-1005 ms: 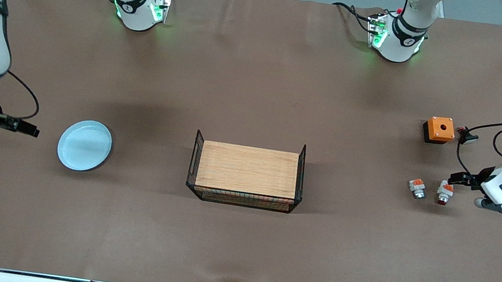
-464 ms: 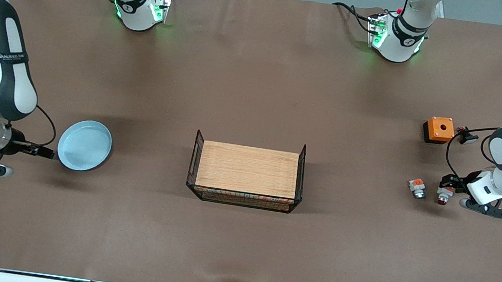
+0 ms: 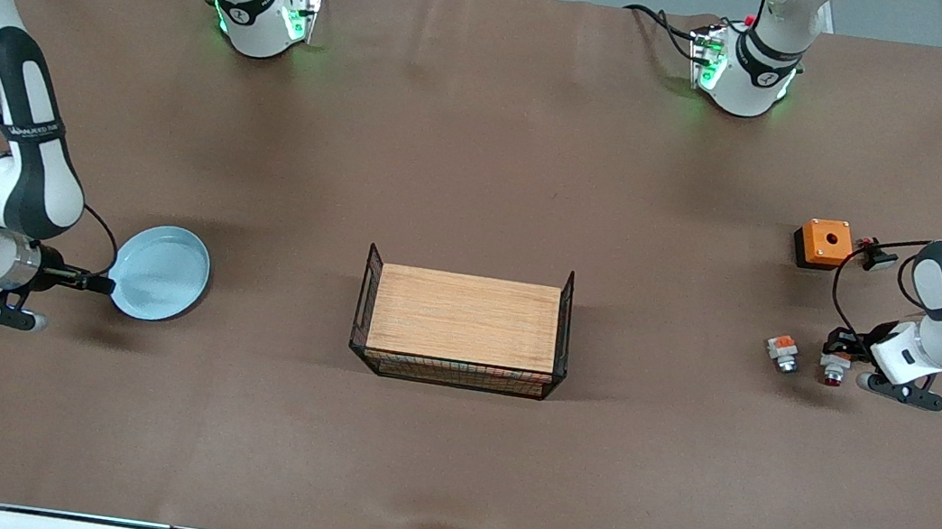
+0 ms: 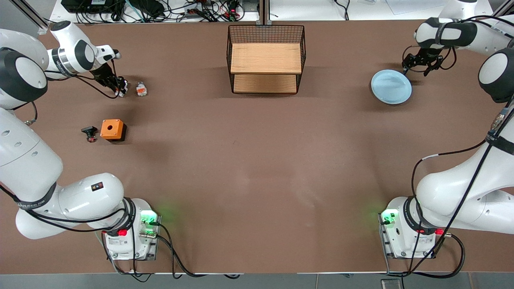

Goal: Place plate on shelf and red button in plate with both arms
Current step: 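Grasp the plate rim with the right gripper while the left gripper grasps the red button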

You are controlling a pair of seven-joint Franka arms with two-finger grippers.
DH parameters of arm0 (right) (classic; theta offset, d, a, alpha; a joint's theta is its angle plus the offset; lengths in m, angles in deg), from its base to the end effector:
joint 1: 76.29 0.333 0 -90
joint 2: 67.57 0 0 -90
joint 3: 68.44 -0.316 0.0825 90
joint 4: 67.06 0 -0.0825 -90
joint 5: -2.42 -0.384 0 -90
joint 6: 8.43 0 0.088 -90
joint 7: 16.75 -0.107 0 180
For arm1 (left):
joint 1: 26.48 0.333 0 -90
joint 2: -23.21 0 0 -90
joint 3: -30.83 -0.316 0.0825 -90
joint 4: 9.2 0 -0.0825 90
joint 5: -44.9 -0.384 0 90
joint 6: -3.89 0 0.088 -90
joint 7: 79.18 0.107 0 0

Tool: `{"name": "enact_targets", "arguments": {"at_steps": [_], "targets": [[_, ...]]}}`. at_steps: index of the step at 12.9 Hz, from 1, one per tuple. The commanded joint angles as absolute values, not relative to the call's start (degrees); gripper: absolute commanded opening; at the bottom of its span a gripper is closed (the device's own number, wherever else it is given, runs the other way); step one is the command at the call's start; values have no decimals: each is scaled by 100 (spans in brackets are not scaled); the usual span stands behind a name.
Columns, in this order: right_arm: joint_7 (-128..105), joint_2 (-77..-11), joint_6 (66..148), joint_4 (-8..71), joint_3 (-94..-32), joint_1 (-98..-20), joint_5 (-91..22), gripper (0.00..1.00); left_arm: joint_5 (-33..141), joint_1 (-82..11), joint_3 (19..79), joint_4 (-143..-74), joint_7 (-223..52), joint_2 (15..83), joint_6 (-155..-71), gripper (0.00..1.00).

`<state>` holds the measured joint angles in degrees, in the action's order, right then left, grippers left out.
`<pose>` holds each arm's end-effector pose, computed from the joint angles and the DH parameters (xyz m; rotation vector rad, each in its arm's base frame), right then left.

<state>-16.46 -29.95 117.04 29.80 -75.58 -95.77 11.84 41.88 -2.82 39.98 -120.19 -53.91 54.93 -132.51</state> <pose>0.6428 -0.1542 0.2060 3.0945 -0.1931 -0.2392 0.5910 0.1560 0.1908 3.0404 -0.3184 -0.1205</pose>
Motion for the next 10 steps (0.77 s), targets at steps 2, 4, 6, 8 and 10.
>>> {"name": "enact_targets", "arguments": {"at_steps": [2,4,6,8,10], "targets": [[-1622,-3012,11849,3216,-7565,-9536,1411,90,4200,-284,4023,-11732,-5308,5266,-12507,1],[-1631,-3012,11840,3278,-7565,-9475,1411,76,4235,-302,4189,-11512,-5491,5082,-12015,1],[-1622,-3012,11822,3278,-7574,-9439,1411,63,4235,-302,4260,-11441,-5598,4810,-11584,1],[-1622,-3004,11805,3287,-7574,-9439,1402,56,4235,-267,4400,-11441,-5519,4459,-11328,1],[-1631,-3004,11778,3287,-7574,-9448,1402,48,4253,-275,4567,-11423,-5510,4133,-11152,1]]}}
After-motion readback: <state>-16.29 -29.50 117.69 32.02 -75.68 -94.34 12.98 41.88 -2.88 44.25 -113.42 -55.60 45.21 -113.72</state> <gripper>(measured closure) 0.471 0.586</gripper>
